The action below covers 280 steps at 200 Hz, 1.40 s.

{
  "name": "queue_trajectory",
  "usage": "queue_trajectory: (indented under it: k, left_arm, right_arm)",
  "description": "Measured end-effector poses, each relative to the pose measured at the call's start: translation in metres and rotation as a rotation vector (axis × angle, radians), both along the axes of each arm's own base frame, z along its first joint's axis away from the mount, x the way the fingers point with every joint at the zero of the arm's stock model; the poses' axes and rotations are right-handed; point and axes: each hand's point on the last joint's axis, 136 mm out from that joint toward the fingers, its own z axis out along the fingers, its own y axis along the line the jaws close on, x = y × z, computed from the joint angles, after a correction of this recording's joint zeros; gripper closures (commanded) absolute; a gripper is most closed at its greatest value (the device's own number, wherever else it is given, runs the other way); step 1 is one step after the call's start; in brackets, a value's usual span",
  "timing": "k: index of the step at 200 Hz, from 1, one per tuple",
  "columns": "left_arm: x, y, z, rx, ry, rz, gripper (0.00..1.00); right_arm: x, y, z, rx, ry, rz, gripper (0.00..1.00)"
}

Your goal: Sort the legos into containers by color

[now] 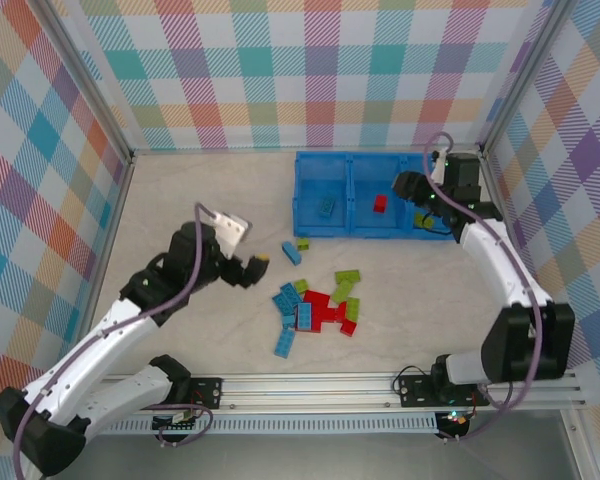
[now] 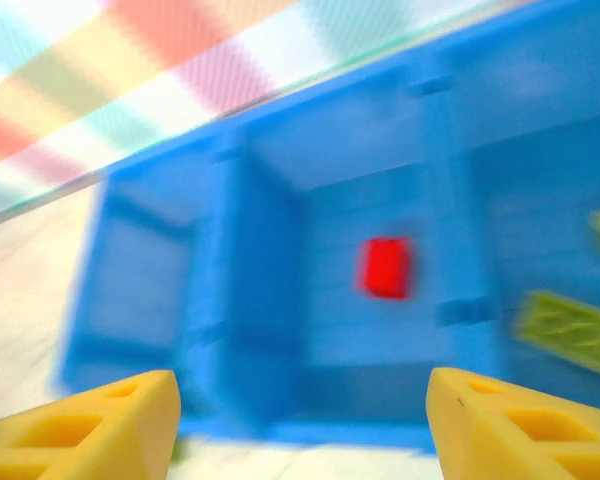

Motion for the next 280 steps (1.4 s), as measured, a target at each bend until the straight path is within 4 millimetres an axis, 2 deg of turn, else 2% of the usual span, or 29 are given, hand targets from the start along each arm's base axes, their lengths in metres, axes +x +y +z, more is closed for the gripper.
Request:
queue_trajectory:
  k: [17,32,53,63,85,98,123,149,187,243,262,280]
  left_arm:
    - [0.018,0.0,0.014,-0.114,0.043,0.138,0.0]
    - [0.029,-0.003,0.003,-0.202,0.114,0.235,0.0]
    - [0.045,-0.01,-0.035,-0.285,0.251,0.377,0.04]
    - [0.052,-0.015,-0.061,-0.301,0.331,0.445,0.05]
    - [0.064,-0.027,-0.11,-0.292,0.473,0.535,0.11]
    - [0.071,-0.038,-0.134,-0.297,0.538,0.564,0.15]
    - [0.079,-0.055,-0.173,-0.316,0.616,0.604,0.18]
    - [0.087,-0.073,-0.195,-0.314,0.649,0.611,0.22]
    - [0.096,-0.086,-0.206,-0.326,0.653,0.599,0.38]
    - [0.091,-0.082,-0.215,-0.307,0.66,0.606,0.65]
    - [0.086,-0.079,-0.222,-0.285,0.669,0.603,0.7]
    - [0.085,-0.078,-0.219,-0.281,0.662,0.593,0.76]
  right_arm:
    - [-0.032,0.047,0.007,0.018,-0.012,0.146,0.3]
    - [-0.064,0.083,-0.003,0.016,0.029,0.274,0.27]
    - [-0.106,0.118,-0.029,-0.007,0.133,0.423,0.15]
    - [-0.125,0.131,-0.041,-0.021,0.183,0.482,0.11]
    - [-0.16,0.148,-0.062,-0.054,0.265,0.582,0.0]
    - [-0.173,0.151,-0.072,-0.065,0.304,0.61,0.0]
    - [-0.179,0.148,-0.08,-0.081,0.335,0.608,0.0]
    - [-0.176,0.145,-0.081,-0.094,0.33,0.594,0.0]
    - [-0.173,0.143,-0.082,-0.113,0.32,0.582,0.0]
    - [-0.171,0.141,-0.083,-0.126,0.315,0.568,0.0]
    - [-0.17,0.141,-0.084,-0.127,0.314,0.565,0.0]
    - [-0.171,0.141,-0.084,-0.128,0.315,0.565,0.0]
